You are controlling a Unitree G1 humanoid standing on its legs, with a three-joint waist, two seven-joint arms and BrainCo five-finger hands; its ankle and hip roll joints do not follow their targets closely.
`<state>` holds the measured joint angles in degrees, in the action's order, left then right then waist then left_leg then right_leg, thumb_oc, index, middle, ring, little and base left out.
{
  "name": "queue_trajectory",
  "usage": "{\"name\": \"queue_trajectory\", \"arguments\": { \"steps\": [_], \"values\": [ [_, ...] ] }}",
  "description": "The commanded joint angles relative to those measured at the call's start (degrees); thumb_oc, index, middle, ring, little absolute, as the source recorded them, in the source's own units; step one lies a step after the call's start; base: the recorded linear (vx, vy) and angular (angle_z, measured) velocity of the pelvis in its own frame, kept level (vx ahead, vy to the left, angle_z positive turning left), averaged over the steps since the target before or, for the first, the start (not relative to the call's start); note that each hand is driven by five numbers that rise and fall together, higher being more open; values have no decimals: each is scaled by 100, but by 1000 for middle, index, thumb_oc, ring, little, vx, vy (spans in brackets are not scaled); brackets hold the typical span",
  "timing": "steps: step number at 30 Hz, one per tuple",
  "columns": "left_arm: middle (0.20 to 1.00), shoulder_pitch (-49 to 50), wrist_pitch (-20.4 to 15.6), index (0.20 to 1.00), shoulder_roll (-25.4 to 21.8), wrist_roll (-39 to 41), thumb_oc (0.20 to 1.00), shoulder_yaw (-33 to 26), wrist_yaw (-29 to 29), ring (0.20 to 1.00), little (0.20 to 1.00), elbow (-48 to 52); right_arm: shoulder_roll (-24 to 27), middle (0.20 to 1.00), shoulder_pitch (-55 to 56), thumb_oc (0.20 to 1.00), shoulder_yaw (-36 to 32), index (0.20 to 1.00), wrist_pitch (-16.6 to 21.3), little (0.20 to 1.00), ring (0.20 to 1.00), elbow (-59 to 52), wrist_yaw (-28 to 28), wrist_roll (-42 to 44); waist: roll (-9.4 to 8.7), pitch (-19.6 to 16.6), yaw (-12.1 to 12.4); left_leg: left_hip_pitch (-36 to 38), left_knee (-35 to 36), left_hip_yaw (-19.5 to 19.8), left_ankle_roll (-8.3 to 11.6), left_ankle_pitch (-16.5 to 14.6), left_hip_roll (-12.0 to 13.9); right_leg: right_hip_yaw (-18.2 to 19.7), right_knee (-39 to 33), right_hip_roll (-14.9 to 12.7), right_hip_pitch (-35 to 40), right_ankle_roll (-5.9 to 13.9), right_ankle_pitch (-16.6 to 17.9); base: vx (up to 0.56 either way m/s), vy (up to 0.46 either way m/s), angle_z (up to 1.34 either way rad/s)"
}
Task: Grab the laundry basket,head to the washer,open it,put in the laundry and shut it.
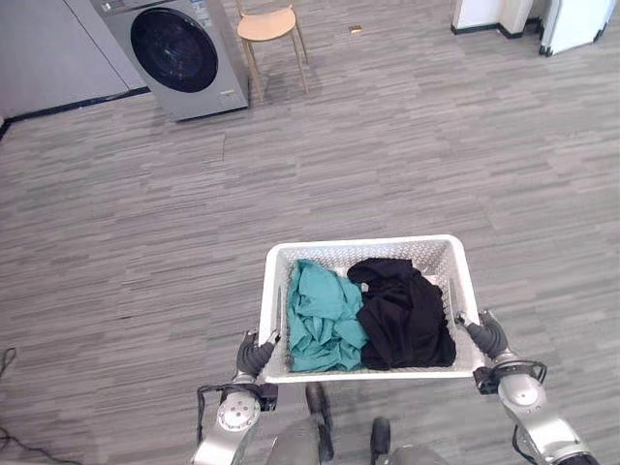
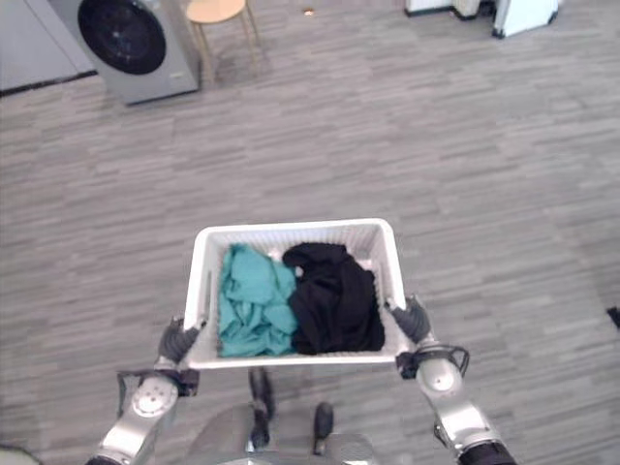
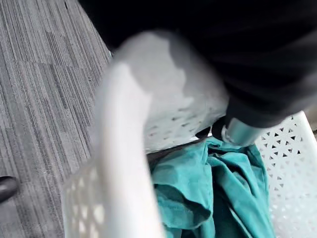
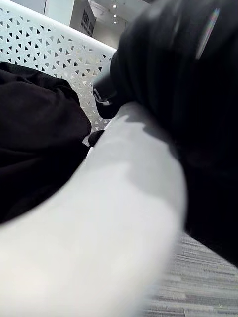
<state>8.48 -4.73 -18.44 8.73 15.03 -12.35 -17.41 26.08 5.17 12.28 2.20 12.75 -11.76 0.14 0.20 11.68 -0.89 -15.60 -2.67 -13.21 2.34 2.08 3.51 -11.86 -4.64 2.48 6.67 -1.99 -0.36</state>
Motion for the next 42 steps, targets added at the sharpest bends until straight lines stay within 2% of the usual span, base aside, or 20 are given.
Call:
{"name": "queue_trajectory", "arguments": {
  "steps": [1, 7, 9, 10, 13, 14, 18, 19, 20, 25, 26, 27, 28, 30, 32, 33, 34, 35, 36, 42],
  "values": [
    [200, -21, -480, 200, -121, 365, 200, 20, 335, 200, 200, 743, -194, 200, -84, 200, -142, 200, 681, 200, 200, -673, 152, 478, -22, -138, 199, 335, 73, 1, 216, 269, 142, 50, 370, -427, 108, 627, -873, 465, 44, -37],
    [200, 64, -441, 200, -233, 318, 200, -7, 402, 200, 200, 773, -294, 200, 2, 200, -130, 200, 696, 200, 200, -637, 195, 477, -151, -260, 306, 215, 102, -33, 172, 315, 212, 165, 505, -489, 595, 717, -1225, 499, 134, -19],
    [200, -20, -453, 200, -338, 308, 200, 62, 392, 200, 200, 755, -364, 200, -51, 200, -31, 200, 716, 200, 200, -630, 245, 364, -336, -352, 396, 180, -257, 197, -46, 86, -100, 349, 1259, -727, 454, 939, -868, 543, 202, 46],
    [200, -23, -453, 200, -338, 308, 200, 62, 392, 200, 200, 755, -364, 200, -53, 200, -32, 200, 715, 200, 200, -630, 245, 363, -326, -364, 404, 163, -253, 194, -47, 98, -86, 357, 1260, -715, 430, 937, -856, 232, 145, 62],
    [200, -98, -455, 200, -516, 181, 200, 30, 367, 200, 200, 779, -411, 200, -181, 200, 76, 200, 752, 200, 200, -705, 324, 296, -359, -337, 327, 566, -178, 218, -371, -277, -310, 663, 2686, -803, -310, 1197, -122, 352, 207, 16],
    [200, -165, -449, 200, -553, 149, 200, 13, 337, 200, 200, 775, -438, 200, -233, 200, 128, 200, 722, 200, 200, -724, 357, 201, -266, -269, 228, 996, -71, 280, -490, -486, -372, 650, 3056, -779, -845, 1175, -53, 512, 217, -1],
    [200, -173, -468, 200, -544, 164, 200, -17, 320, 200, 200, 830, -412, 200, -229, 200, 147, 200, 681, 200, 200, -732, 402, 199, -74, -167, 56, 1477, 93, 402, -486, -633, -387, 388, 2751, -612, -1486, 1030, -346, 403, 74, -3],
    [200, -177, -479, 200, -529, 193, 200, -56, 323, 200, 200, 809, -426, 200, -253, 200, 145, 200, 668, 200, 200, -731, 397, 267, -43, -111, -15, 1778, 186, 406, -436, -783, -417, 50, 2077, -663, -1781, 954, -448, 425, -54, 32],
    [200, -178, -485, 200, -504, 193, 200, -70, 325, 200, 200, 799, -422, 200, -236, 200, 137, 200, 670, 200, 200, -732, 399, 279, -43, -86, -68, 1901, 195, 460, -401, -852, -435, 23, 1745, -644, -1844, 954, -417, 426, -53, 40],
    [200, -170, -559, 200, -423, 110, 200, -128, 331, 200, 200, 758, -382, 200, -25, 200, -8, 200, 666, 200, 200, -781, 407, 272, -68, -49, -229, 2364, 48, 764, -265, -1301, -452, 389, 990, -670, -1930, 1039, -152, 452, -142, 38],
    [200, -120, -543, 200, -311, 138, 200, -52, 384, 200, 200, 697, -412, 200, 125, 200, -91, 200, 673, 200, 200, -727, 408, 303, -73, -149, -260, 2423, -275, 789, -83, -1263, -344, 478, 1114, -630, -1764, 880, -124, 285, -123, 77],
    [200, -118, -543, 200, -309, 139, 200, -48, 384, 200, 200, 696, -410, 200, 130, 200, -93, 200, 674, 200, 200, -728, 408, 303, -67, -155, -275, 2408, -296, 807, -77, -1272, -337, 460, 1108, -630, -1760, 876, -125, 495, -269, 108],
    [200, -132, -503, 200, -217, 355, 200, 13, 453, 200, 200, 640, -357, 200, 126, 200, -157, 200, 704, 200, 200, -648, 351, 338, -35, -212, -306, 2140, -1058, 716, 162, -876, -85, 240, 975, -637, -1508, 734, -142, 323, -218, 129],
    [200, -139, -469, 200, -226, 401, 200, 52, 493, 200, 200, 656, -281, 200, 128, 200, -221, 200, 709, 200, 200, -660, 315, 395, -77, -166, -284, 1775, -1935, 580, 226, -482, 133, 148, 914, -594, -1199, 551, -306, 367, -235, 96],
    [200, -168, -448, 200, -247, 412, 200, 106, 530, 200, 200, 668, -219, 200, 134, 200, -267, 200, 664, 200, 200, -697, 280, 412, -162, -111, -230, 1446, -2153, 318, 114, -559, 237, 101, 842, -614, -927, 480, -459, 364, -146, -7],
    [200, -196, -431, 200, -263, 380, 200, 128, 541, 200, 200, 671, -167, 200, 125, 200, -313, 200, 656, 200, 200, -737, 253, 418, -222, -88, -150, 1111, -1901, 157, 9, -794, 209, 81, 731, -620, -647, 510, -600, 573, -92, 11],
    [200, -175, -409, 200, -270, 342, 200, 141, 540, 200, 200, 729, -111, 200, 157, 200, -361, 200, 645, 200, 200, -804, 221, 431, -221, -82, -78, 792, -1240, 58, -12, -717, 143, 52, 661, -603, -432, 544, -751, 837, -25, 12],
    [200, -130, -378, 200, -271, 284, 200, 97, 521, 200, 200, 796, -113, 200, 176, 200, -360, 200, 645, 200, 200, -781, 173, 414, -85, -60, 63, 416, -94, 183, 145, 45, 139, 134, 670, -374, -141, 520, -997, 864, 69, 12],
    [200, -113, -346, 200, -256, 241, 200, 77, 504, 200, 200, 826, -122, 200, 159, 200, -341, 200, 641, 200, 200, -700, 133, 353, -93, -31, 131, 213, 535, 247, 185, 232, 130, 207, 730, -337, 52, 535, -1167, 629, 73, -6],
    [200, -19, -378, 200, -312, 263, 200, -14, 556, 200, 200, 908, -239, 200, 110, 200, -280, 200, 651, 200, 200, -605, 223, 364, -162, -204, 307, -12, 412, 231, 183, 481, 340, 631, 865, -366, 680, 659, -1510, 532, 176, -50]
  ]
}}
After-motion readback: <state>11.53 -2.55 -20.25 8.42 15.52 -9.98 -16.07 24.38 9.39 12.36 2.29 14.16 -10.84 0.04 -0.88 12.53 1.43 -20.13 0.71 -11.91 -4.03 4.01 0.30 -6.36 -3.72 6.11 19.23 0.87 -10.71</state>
